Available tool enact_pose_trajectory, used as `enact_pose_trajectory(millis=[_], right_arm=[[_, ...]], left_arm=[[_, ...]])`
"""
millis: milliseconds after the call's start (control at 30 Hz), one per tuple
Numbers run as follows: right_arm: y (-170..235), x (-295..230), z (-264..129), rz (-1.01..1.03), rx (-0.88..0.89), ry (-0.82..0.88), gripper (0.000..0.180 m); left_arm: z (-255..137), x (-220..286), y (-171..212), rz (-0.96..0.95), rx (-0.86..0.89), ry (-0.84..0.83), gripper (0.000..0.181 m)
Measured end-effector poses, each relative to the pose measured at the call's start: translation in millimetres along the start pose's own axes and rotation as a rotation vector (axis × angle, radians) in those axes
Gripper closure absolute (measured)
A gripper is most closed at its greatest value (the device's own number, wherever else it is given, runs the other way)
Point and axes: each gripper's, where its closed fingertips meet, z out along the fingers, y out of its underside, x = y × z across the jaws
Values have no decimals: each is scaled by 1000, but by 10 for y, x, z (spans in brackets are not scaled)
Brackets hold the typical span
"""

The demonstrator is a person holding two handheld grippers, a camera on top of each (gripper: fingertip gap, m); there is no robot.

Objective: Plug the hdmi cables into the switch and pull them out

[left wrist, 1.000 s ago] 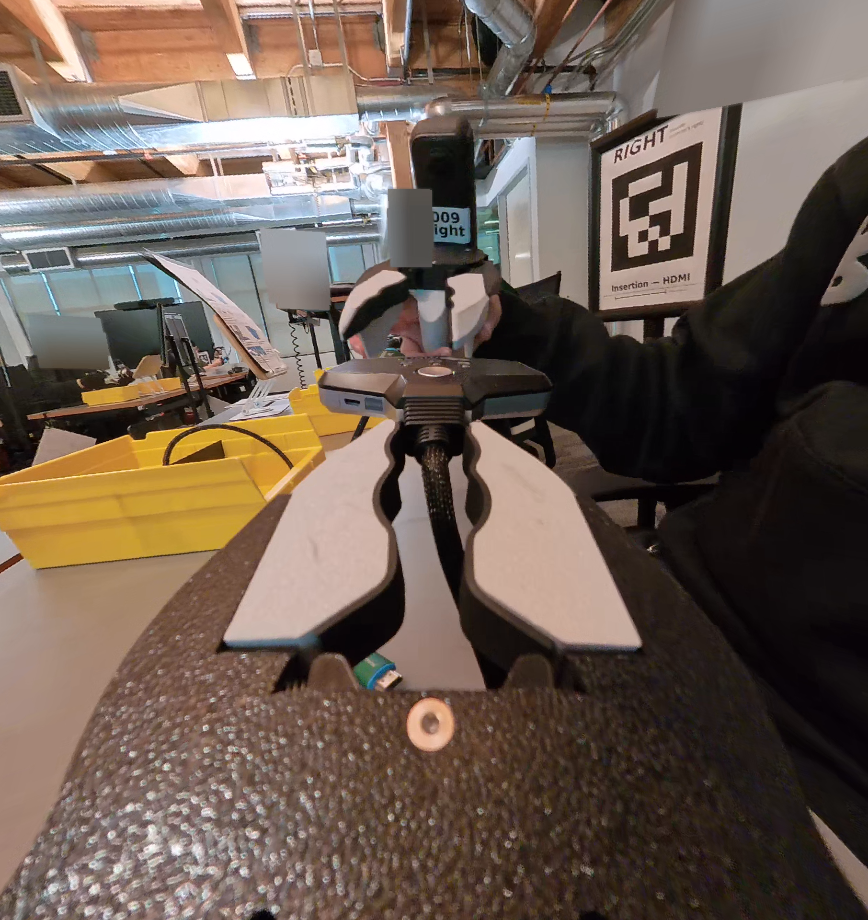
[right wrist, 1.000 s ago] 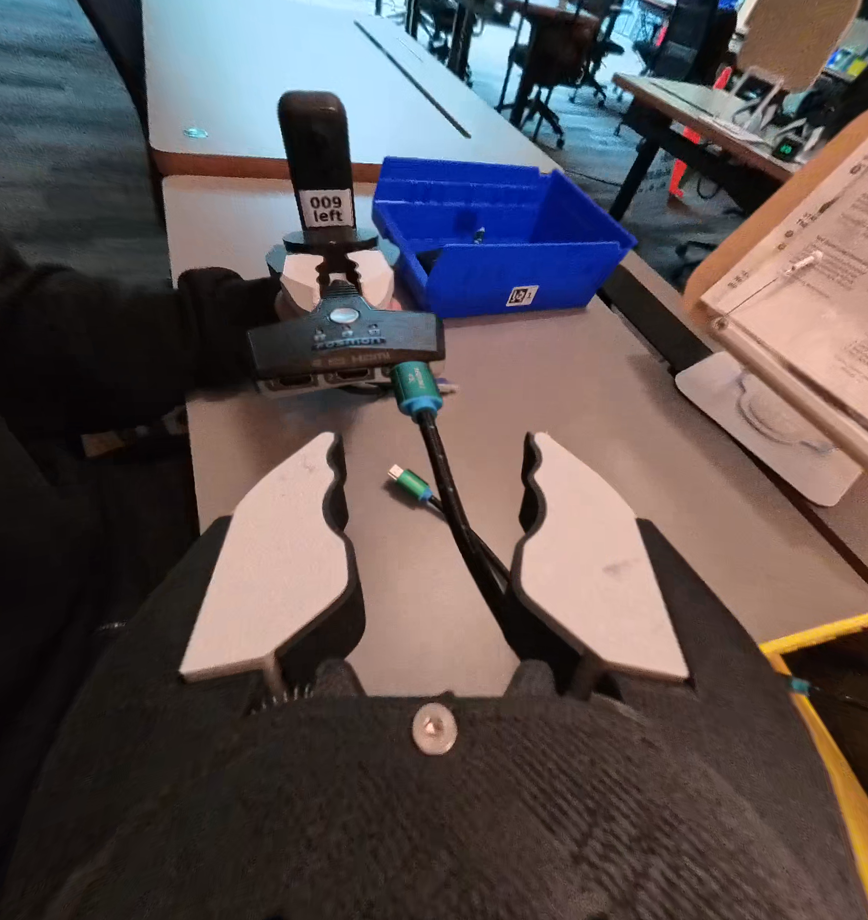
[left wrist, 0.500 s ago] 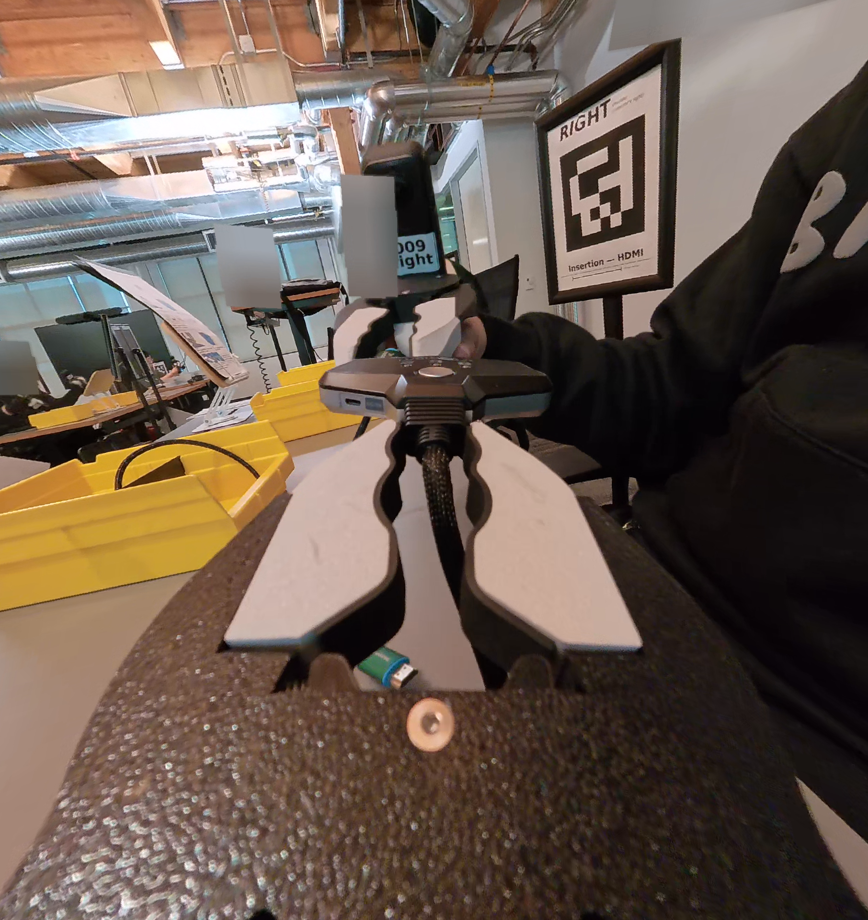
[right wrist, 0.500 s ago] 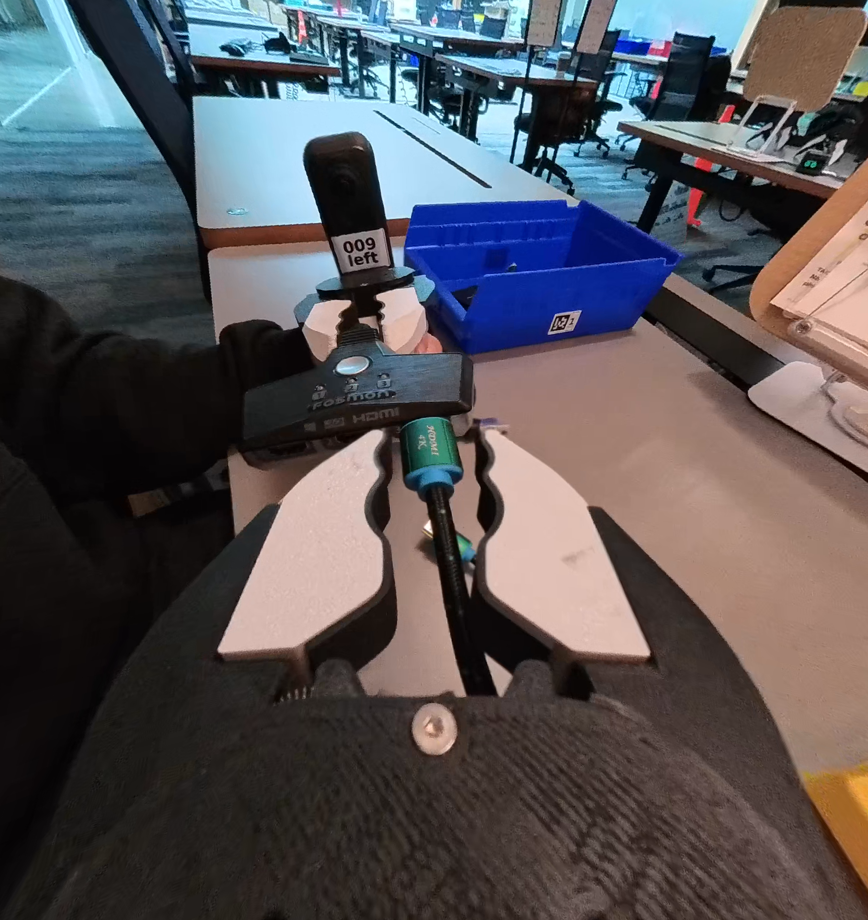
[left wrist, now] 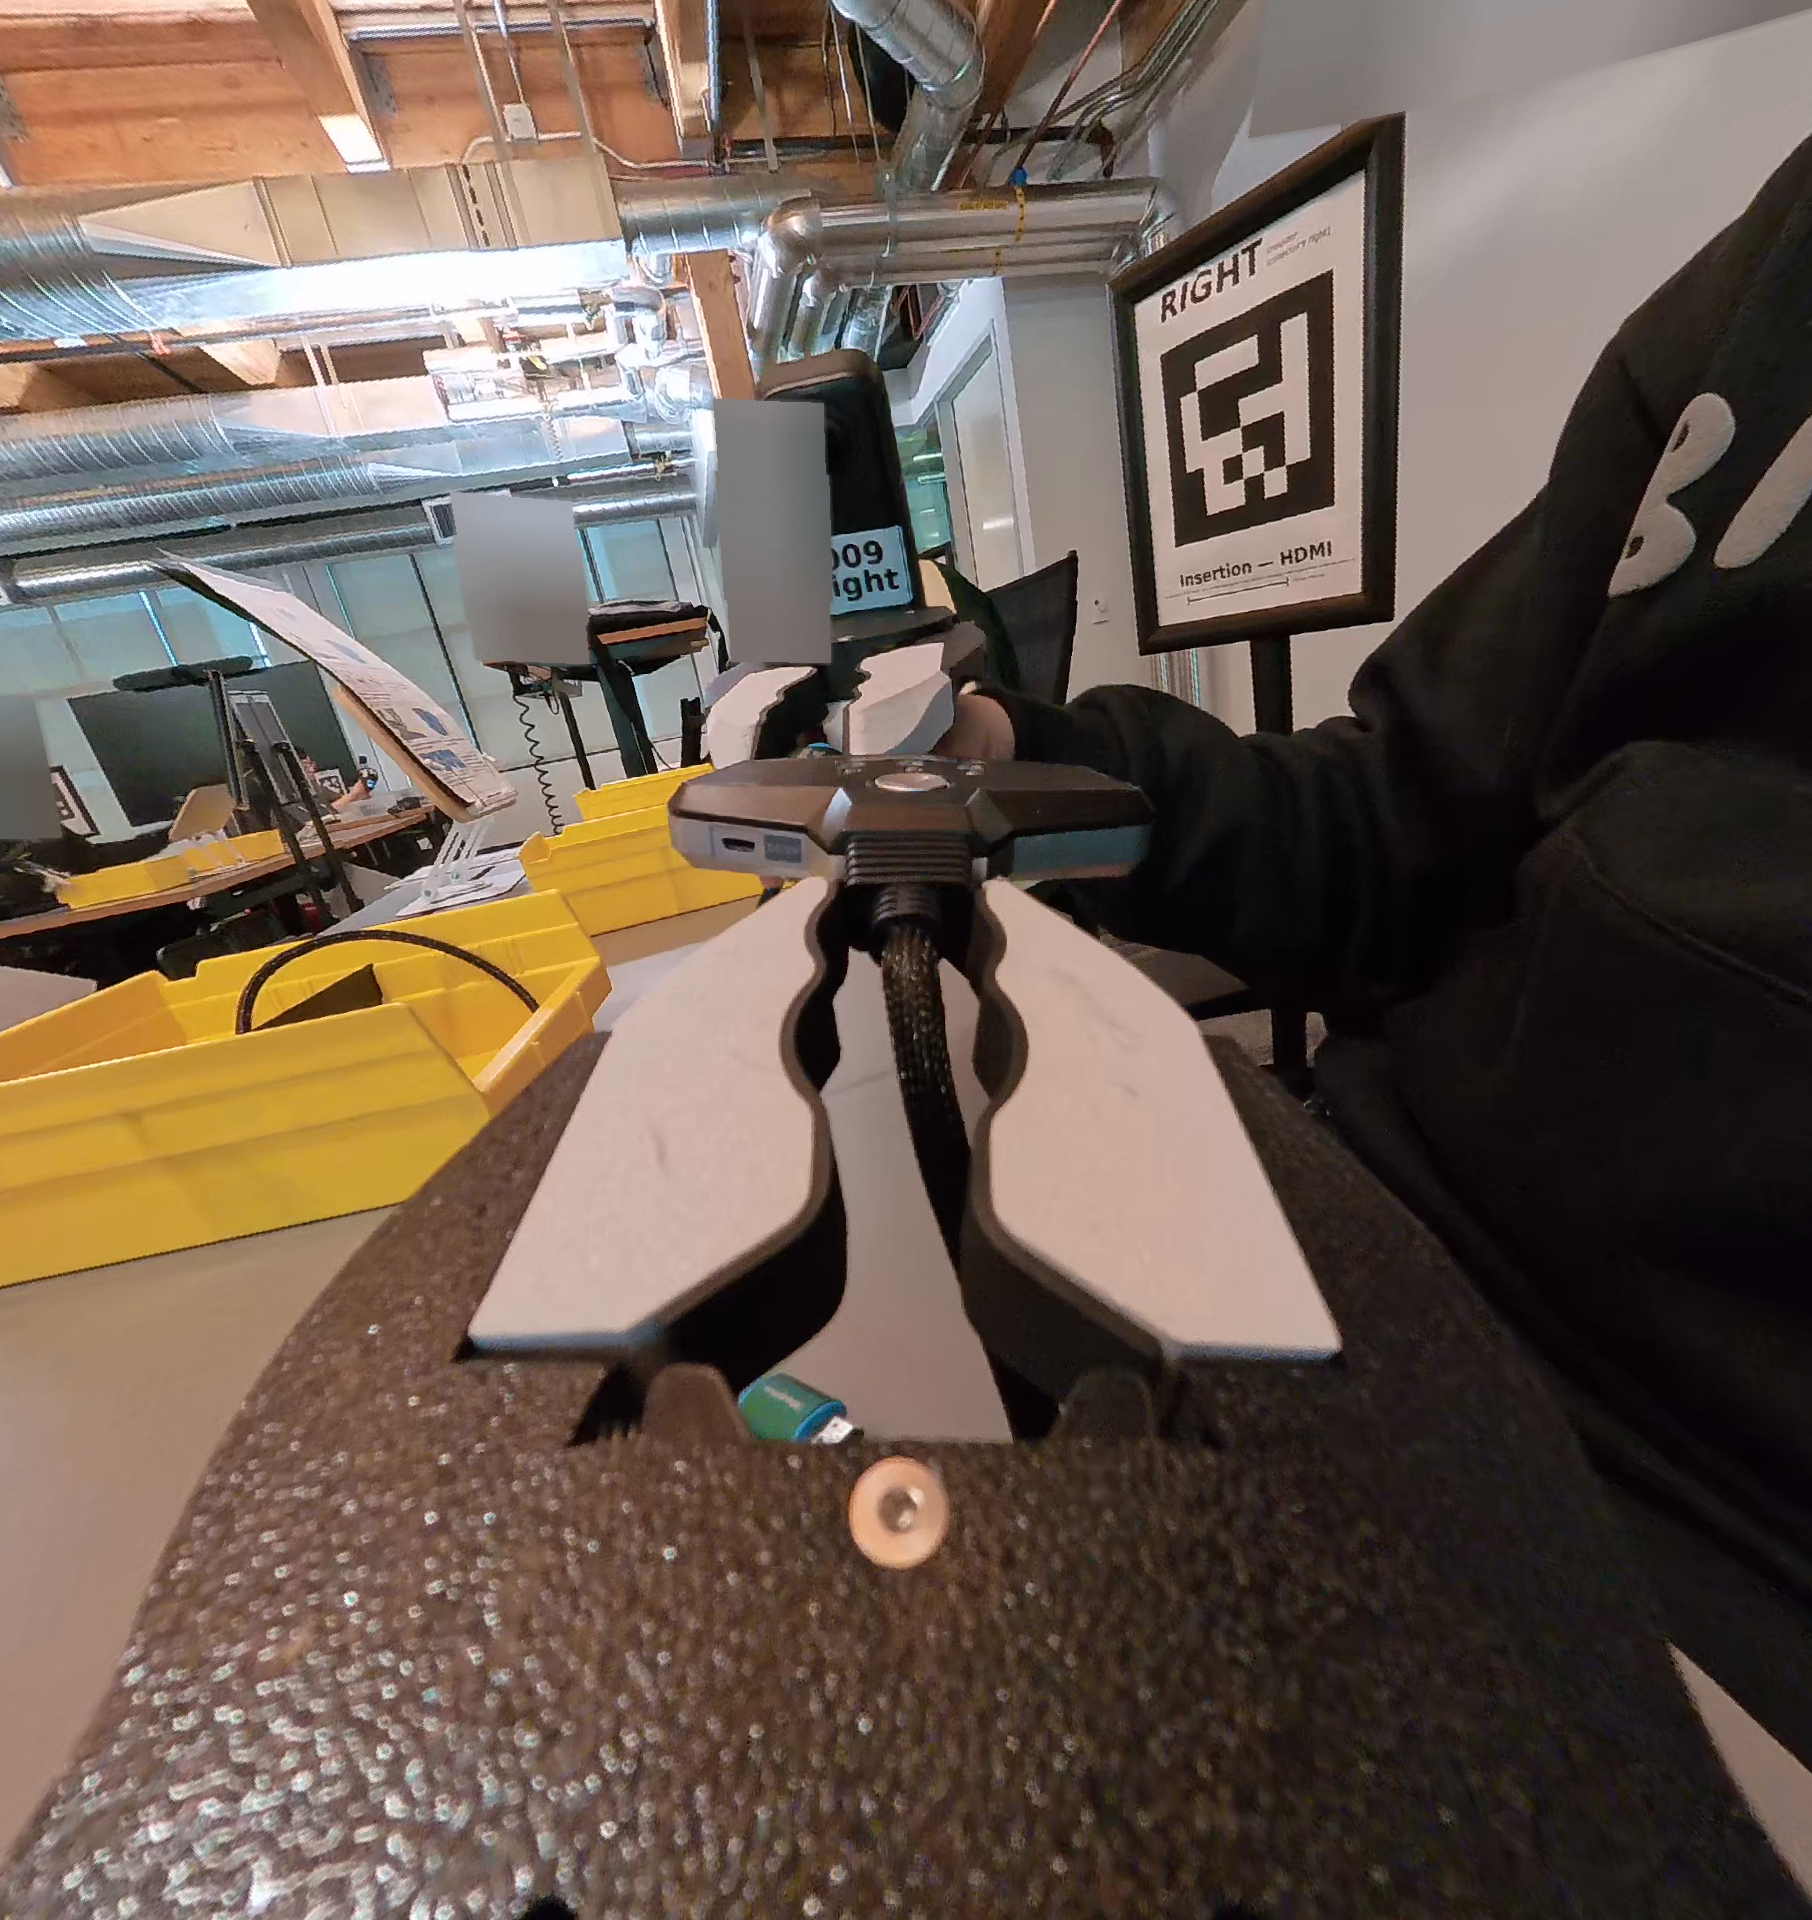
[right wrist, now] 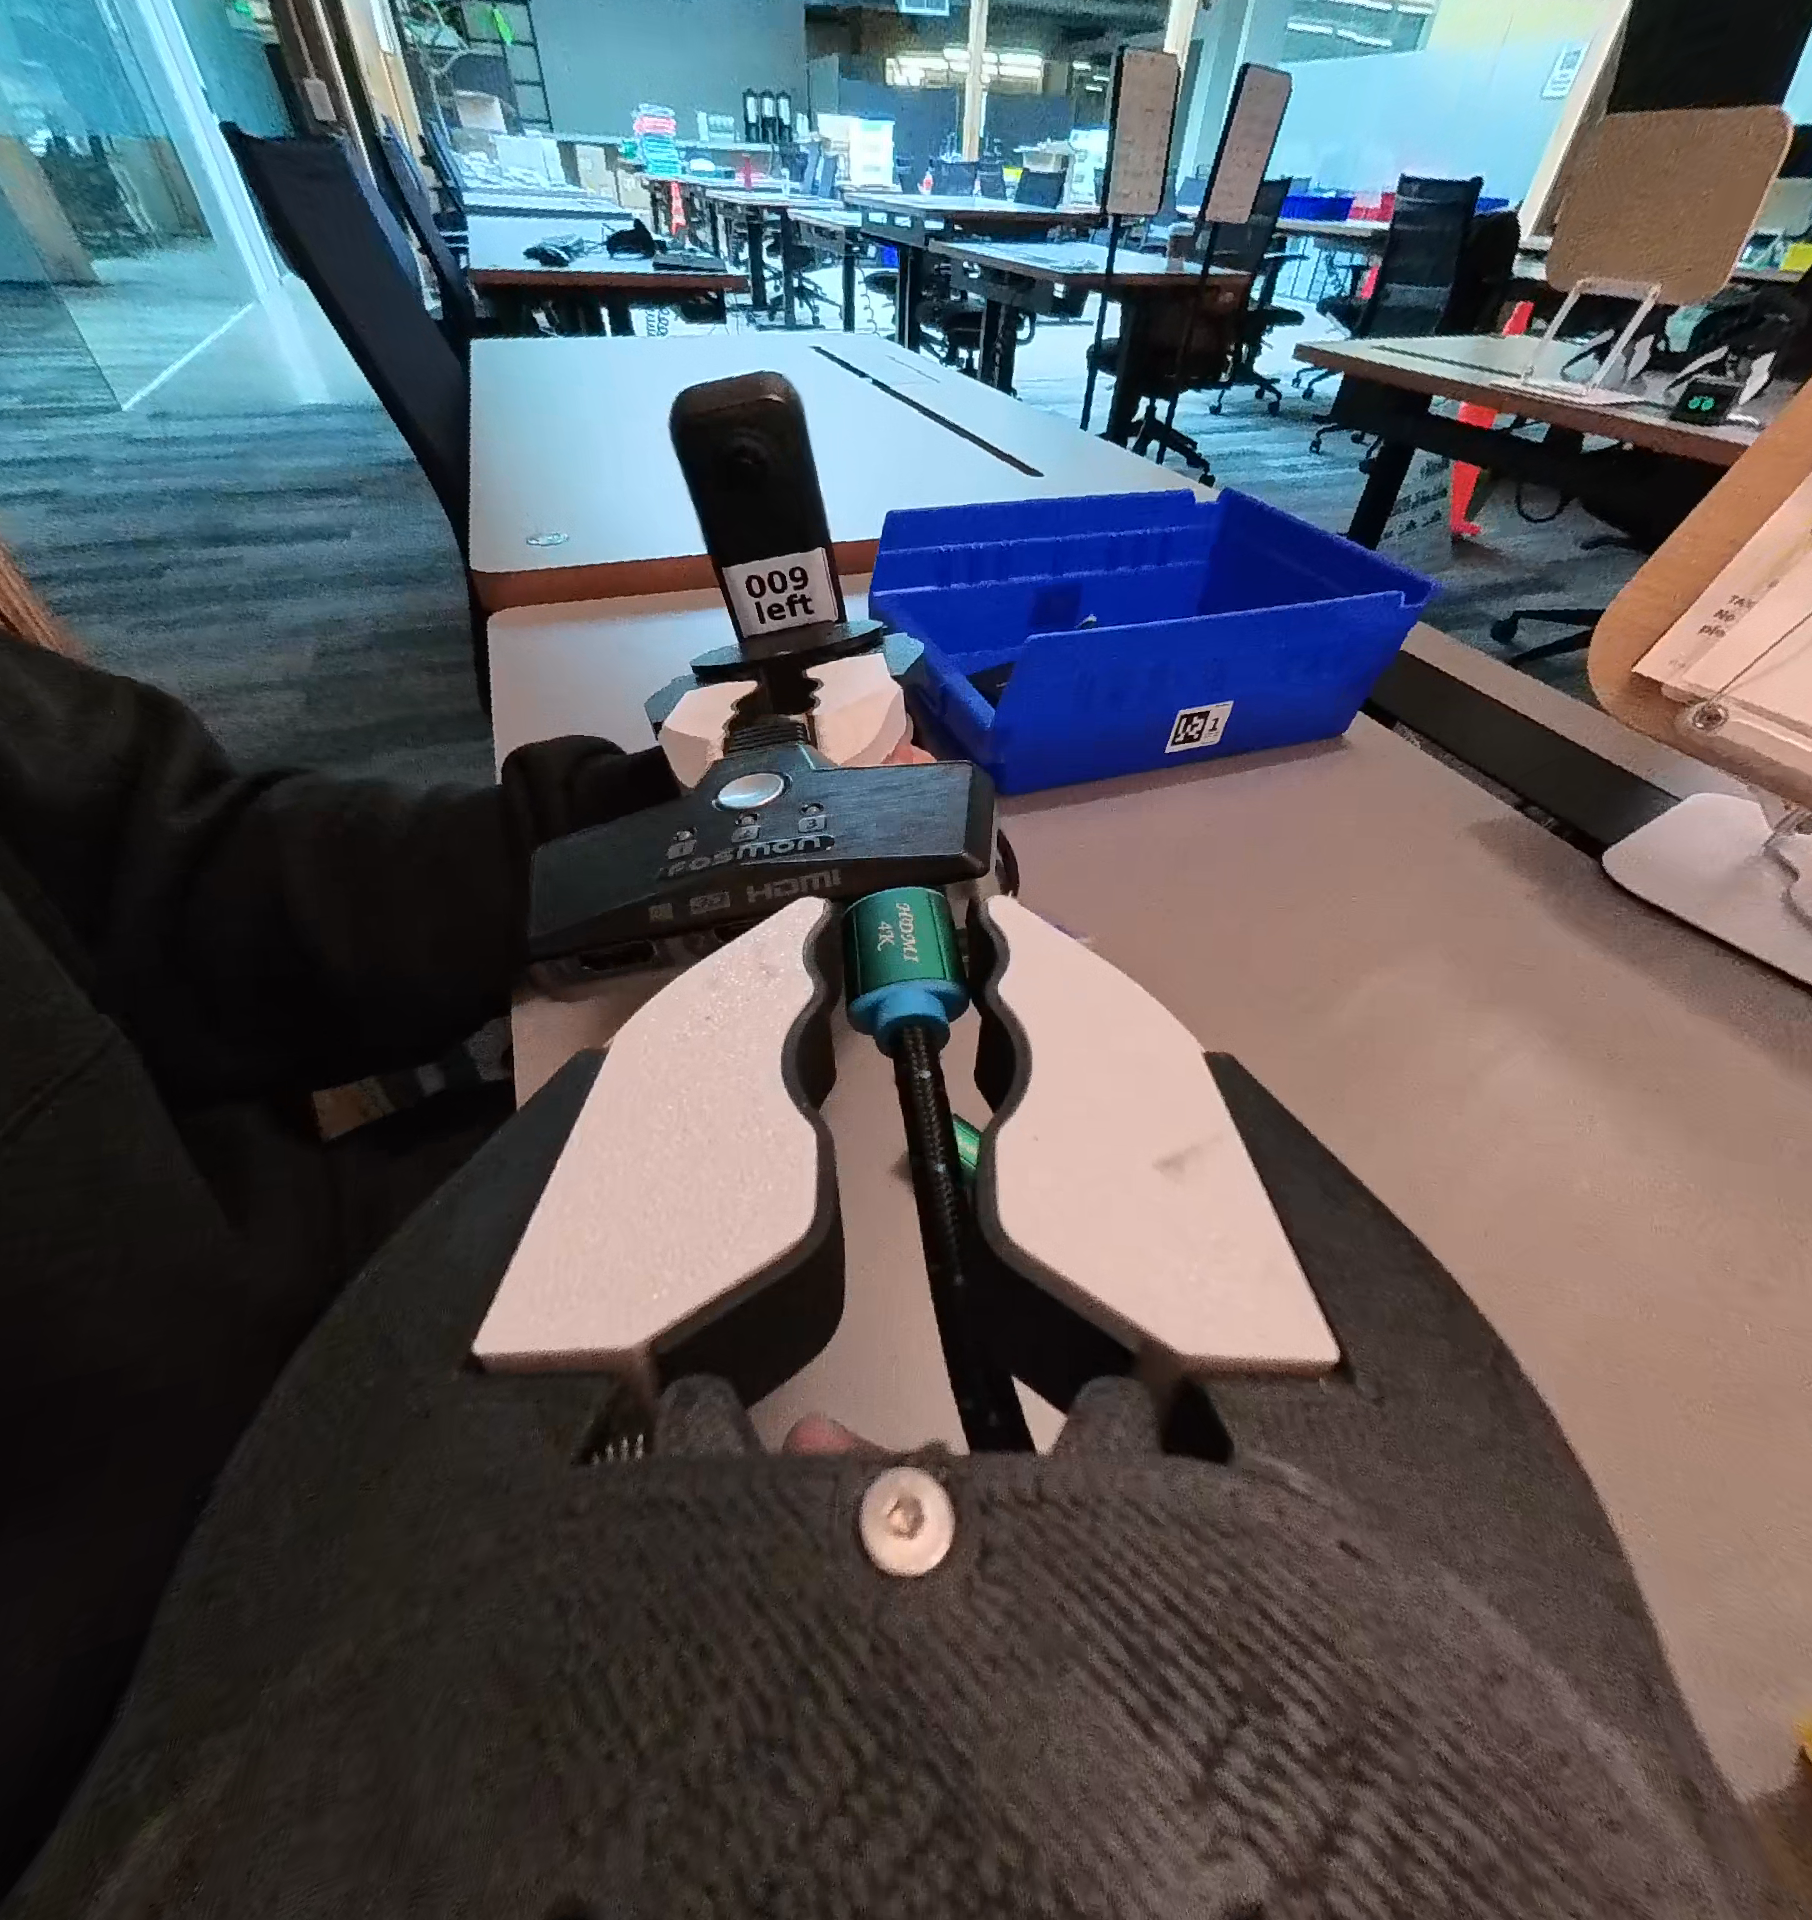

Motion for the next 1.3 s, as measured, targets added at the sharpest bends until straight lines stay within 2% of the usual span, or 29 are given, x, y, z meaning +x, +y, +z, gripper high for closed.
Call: enact_pose_trajectory(millis=[333, 600, 700, 733, 800, 867, 1000, 1133, 1300], right_arm=[[-11, -72, 10, -1, -4, 9, 156], [66, -59, -97, -7, -79, 11, 156], [-17, 500, -817, 87, 31, 276, 157], [-10, 600, -967, 60, 14, 322, 157], [-13, 631, -1005, -18, -54, 313, 158], [-210, 683, -1028, -101, -48, 324, 157], [-581, 1004, -1245, -264, -118, 407, 157], [-820, 1358, -1403, -239, -84, 411, 158], [-528, 1913, -1363, -149, -98, 384, 158]], left_arm=[[-13, 21, -49, -36, 26, 24, 159], [21, 3, 27, -32, -29, 5, 158], [-444, -60, -510, -29, 297, -51, 160], [-488, -86, -558, -11, 310, -82, 159], [-312, -90, -384, -9, 197, -78, 159], [-114, -54, -206, -7, 106, -51, 159], [-43, -3, -123, -18, 74, -9, 159], [-142, -29, -200, -24, 119, -19, 159], [-165, -40, -209, -27, 126, -27, 159]])
